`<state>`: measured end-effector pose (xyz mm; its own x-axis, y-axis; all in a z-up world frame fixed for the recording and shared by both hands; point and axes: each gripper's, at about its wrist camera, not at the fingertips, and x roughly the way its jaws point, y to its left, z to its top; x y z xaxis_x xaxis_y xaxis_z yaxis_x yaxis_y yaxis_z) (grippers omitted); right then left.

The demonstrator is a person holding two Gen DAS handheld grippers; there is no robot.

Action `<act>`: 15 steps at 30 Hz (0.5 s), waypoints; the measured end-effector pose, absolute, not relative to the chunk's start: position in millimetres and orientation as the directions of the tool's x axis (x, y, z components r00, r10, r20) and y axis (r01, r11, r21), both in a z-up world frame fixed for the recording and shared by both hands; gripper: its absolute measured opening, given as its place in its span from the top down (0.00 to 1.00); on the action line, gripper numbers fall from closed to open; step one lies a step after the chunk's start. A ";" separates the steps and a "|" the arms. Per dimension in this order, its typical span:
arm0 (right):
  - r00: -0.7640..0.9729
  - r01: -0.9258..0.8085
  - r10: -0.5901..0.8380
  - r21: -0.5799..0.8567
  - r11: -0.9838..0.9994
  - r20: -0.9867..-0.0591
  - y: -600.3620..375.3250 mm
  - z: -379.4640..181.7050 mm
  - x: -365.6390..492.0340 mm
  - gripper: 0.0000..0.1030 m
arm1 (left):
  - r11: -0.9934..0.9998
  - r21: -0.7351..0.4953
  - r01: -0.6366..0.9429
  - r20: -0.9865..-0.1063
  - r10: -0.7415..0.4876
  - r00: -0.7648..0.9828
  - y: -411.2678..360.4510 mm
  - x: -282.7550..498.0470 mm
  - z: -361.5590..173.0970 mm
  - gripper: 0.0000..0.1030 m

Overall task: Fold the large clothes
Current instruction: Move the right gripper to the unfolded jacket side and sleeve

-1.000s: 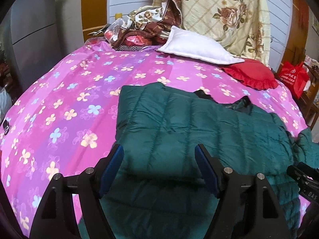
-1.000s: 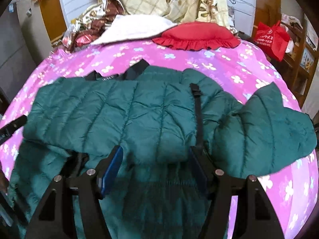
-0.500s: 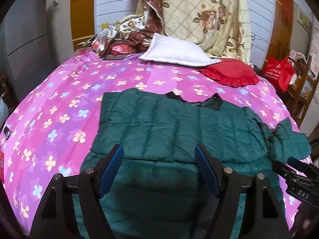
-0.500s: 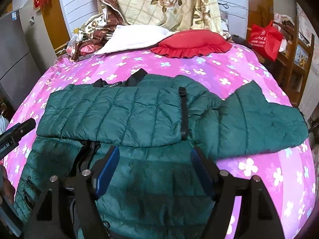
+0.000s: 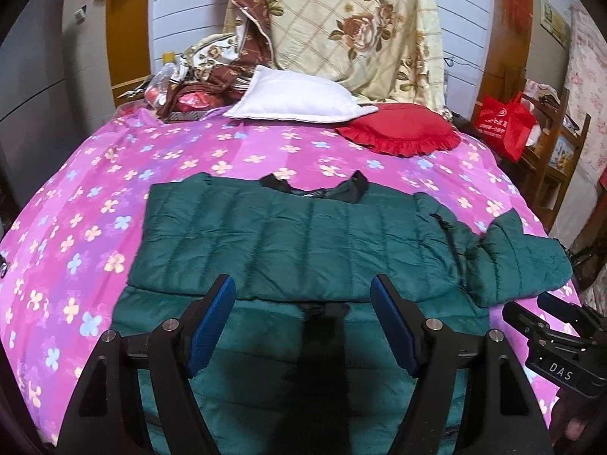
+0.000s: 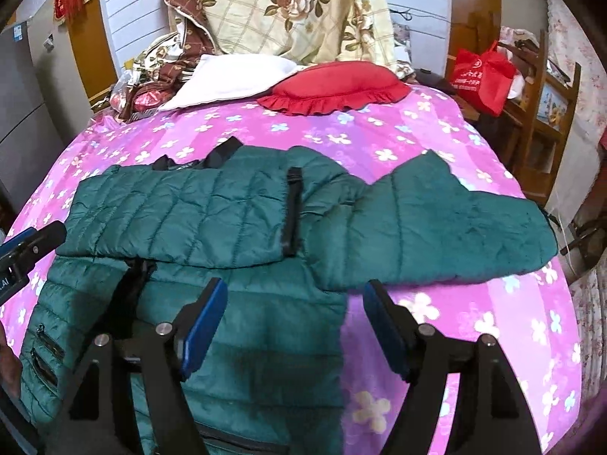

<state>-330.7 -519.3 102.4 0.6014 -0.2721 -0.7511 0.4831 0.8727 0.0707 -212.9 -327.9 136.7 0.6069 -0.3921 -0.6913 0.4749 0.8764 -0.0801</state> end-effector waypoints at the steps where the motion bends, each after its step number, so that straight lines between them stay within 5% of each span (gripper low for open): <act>1: 0.600 0.489 -0.274 0.073 0.869 -0.752 -522.9 102.2 -333.8 0.25 | 0.874 -0.089 0.477 -0.693 -0.399 0.601 -330.6 -214.1 136.5 0.45; 15: 0.570 0.580 -0.327 0.088 0.810 -0.754 -572.5 95.8 -370.6 0.25 | 0.844 -0.137 0.519 -0.699 -0.454 0.553 -371.3 -229.7 129.1 0.45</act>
<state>-370.6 -572.5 95.8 0.5705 -0.3267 -0.7535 0.5798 0.8101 0.0877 -229.7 -371.3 129.1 0.5528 -0.4535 -0.6991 0.5189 0.8438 -0.1370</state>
